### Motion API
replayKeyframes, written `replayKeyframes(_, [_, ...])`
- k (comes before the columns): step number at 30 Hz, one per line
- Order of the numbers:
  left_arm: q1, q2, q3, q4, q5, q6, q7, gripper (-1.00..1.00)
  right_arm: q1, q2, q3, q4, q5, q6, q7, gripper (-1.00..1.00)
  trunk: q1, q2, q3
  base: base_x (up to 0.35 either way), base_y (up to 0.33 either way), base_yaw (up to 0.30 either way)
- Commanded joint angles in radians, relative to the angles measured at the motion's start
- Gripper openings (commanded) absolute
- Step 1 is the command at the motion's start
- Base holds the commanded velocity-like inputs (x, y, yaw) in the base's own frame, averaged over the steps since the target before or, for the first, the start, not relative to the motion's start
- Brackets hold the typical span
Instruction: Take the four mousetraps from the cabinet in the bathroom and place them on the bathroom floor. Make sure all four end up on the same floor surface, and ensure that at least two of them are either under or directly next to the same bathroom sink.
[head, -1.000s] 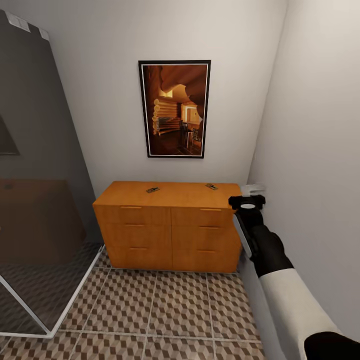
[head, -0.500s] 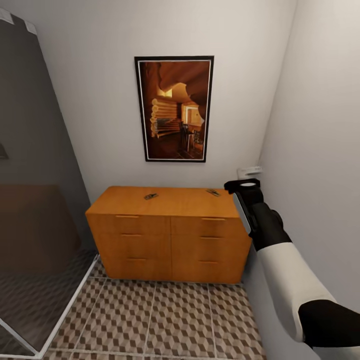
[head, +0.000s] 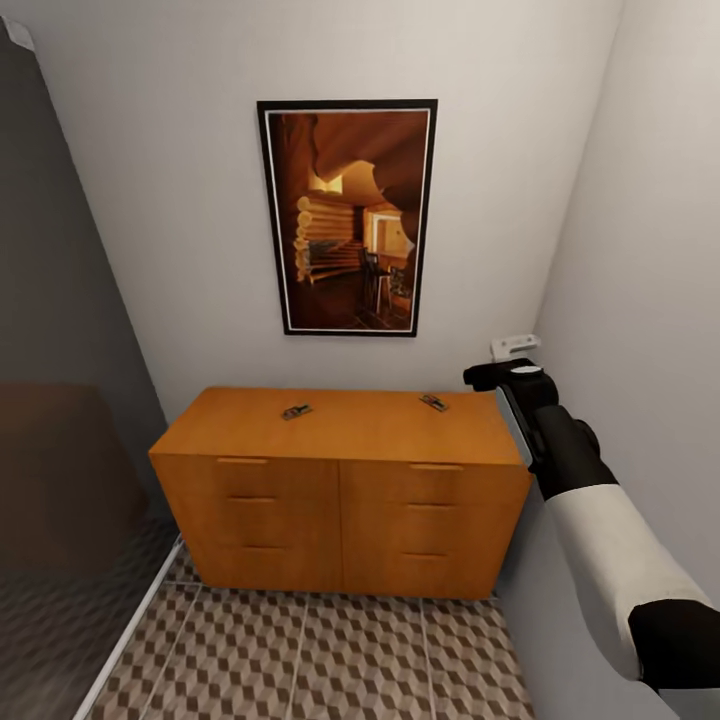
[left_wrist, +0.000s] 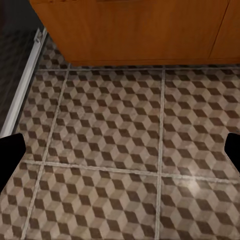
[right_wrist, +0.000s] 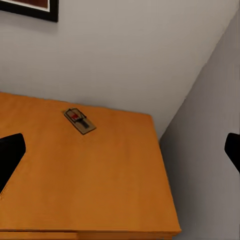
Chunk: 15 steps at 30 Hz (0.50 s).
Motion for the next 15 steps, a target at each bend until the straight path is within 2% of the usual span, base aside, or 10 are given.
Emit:
replayKeyframes(1, [-0.002, 0.000, -0.009, 0.004, 0.010, -0.006, 0.000, 1.00, -0.001, -0.014, 0.003, 0.002, 0.007, 0.007, 0.037, 1.00, 0.001, -0.002, -0.002, 0.345, 0.000, 0.000])
replayKeyframes(6, [-0.002, 0.000, -0.009, 0.004, 0.010, -0.006, 0.000, 1.00, 0.001, -0.049, 0.002, 0.007, 0.007, 0.007, 0.106, 1.00, 0.001, -0.002, -0.002, 0.345, 0.000, 0.000])
replayKeyframes(15, [-0.002, 0.000, -0.009, 0.004, 0.010, -0.006, 0.000, 1.00, 0.005, -0.068, 0.001, 0.018, 0.006, 0.005, 0.157, 1.00, 0.001, -0.002, -0.002, 0.339, 0.000, 0.000])
